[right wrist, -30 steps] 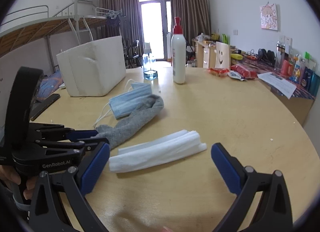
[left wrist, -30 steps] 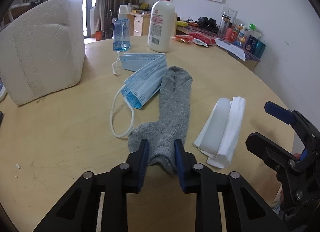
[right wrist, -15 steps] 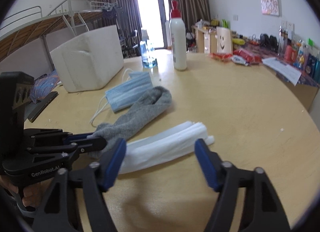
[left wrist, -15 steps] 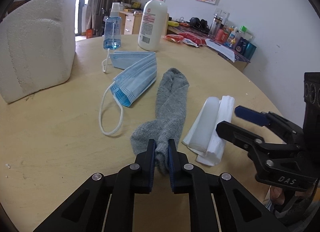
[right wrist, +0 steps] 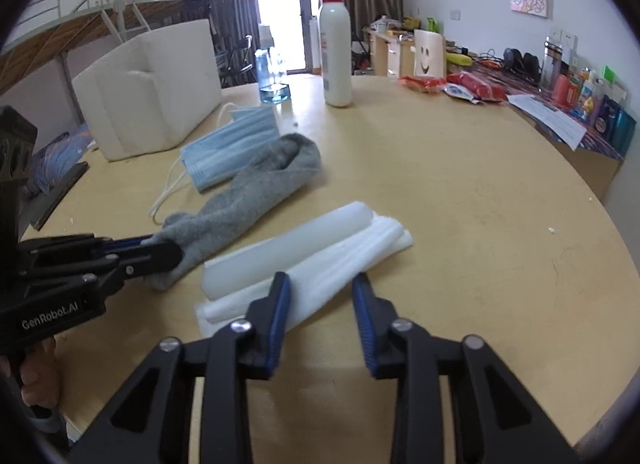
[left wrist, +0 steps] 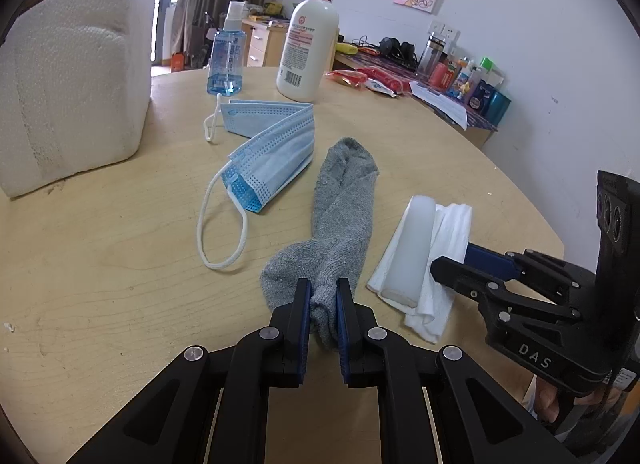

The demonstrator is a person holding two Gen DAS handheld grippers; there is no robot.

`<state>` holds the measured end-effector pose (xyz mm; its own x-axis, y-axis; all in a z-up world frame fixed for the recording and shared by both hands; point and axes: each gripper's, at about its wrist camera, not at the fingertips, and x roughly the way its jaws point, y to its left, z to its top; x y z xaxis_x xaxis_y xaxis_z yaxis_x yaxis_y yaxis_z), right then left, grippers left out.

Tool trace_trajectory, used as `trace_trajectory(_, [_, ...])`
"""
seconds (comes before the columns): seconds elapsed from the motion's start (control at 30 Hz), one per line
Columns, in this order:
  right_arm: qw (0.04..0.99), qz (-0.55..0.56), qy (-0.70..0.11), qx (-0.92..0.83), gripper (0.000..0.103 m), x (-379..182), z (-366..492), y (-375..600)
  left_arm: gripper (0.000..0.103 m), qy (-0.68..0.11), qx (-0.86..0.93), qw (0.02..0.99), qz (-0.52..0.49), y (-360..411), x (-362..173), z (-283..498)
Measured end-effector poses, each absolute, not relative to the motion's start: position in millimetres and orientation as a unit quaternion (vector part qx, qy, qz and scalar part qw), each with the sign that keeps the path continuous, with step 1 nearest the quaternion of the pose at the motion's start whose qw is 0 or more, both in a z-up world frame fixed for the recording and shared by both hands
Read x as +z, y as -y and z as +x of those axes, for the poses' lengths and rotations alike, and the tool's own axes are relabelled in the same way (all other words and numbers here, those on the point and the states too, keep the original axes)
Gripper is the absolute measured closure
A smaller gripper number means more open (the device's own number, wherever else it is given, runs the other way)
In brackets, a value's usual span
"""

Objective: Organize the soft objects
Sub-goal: 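Lift the grey sock with the left tool while the right tool lifts the white cloth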

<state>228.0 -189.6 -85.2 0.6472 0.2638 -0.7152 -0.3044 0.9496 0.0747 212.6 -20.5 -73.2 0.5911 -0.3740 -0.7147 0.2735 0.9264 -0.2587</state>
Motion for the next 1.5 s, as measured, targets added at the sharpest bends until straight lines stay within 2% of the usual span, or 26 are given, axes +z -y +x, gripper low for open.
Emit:
trace_trajectory(0.03, [0.907,-0.023,-0.391,0.154,0.084,-86.2,229.4,190.1,0.09,-0.414,-0.182,0.89,-0.062,20.1,-72.9,212.3])
trace_trajectory(0.07, [0.907,-0.023,-0.392,0.152,0.088,-86.0,230.2,189.8,0.09,-0.414,-0.183,0.89,-0.063,20.2,-72.9,212.3])
trace_trajectory(0.13, [0.908,-0.025,-0.39,0.152,0.093,-86.9,231.0,188.6,0.09,-0.414,-0.183,0.89,-0.063,19.8,-72.9,212.3])
trace_trajectory(0.27, [0.909,-0.009,-0.385,0.156,0.095,-83.9,230.4,190.3,0.09,-0.414,-0.183,0.889,-0.064,19.6,-73.0,212.5])
trace_trajectory(1.03, [0.944,-0.005,-0.287,0.163,0.096,-18.3,214.8,197.0,0.09,-0.355,-0.18,0.914,-0.081,5.0,-42.7,198.3])
trace_trajectory(1.27, [0.932,-0.031,-0.334,0.137,0.094,-45.5,220.1,193.4,0.09,-0.351,-0.176,0.916,-0.077,1.3,-42.6,193.3])
trace_trajectory(1.3, [0.93,-0.038,-0.343,0.13,0.093,-51.0,221.8,192.3,0.09,-0.353,-0.177,0.916,-0.076,2.0,-44.0,193.7])
trace_trajectory(1.37, [0.926,-0.038,-0.354,0.127,0.071,-58.4,223.9,194.5,0.09,-0.353,-0.176,0.916,-0.076,1.2,-44.9,193.1])
trace_trajectory(1.4, [0.924,-0.036,-0.358,0.127,0.065,-60.6,224.5,195.9,0.09,-0.353,-0.176,0.916,-0.076,1.3,-45.1,193.0])
trace_trajectory(1.47, [0.927,-0.033,-0.353,0.121,0.038,-62.2,223.2,199.9,0.09,-0.352,-0.175,0.917,-0.075,-0.4,-44.0,192.5])
trace_trajectory(1.5, [0.93,-0.032,-0.348,0.119,0.036,-61.8,222.1,201.2,0.09,-0.351,-0.174,0.917,-0.075,-0.2,-44.4,192.9])
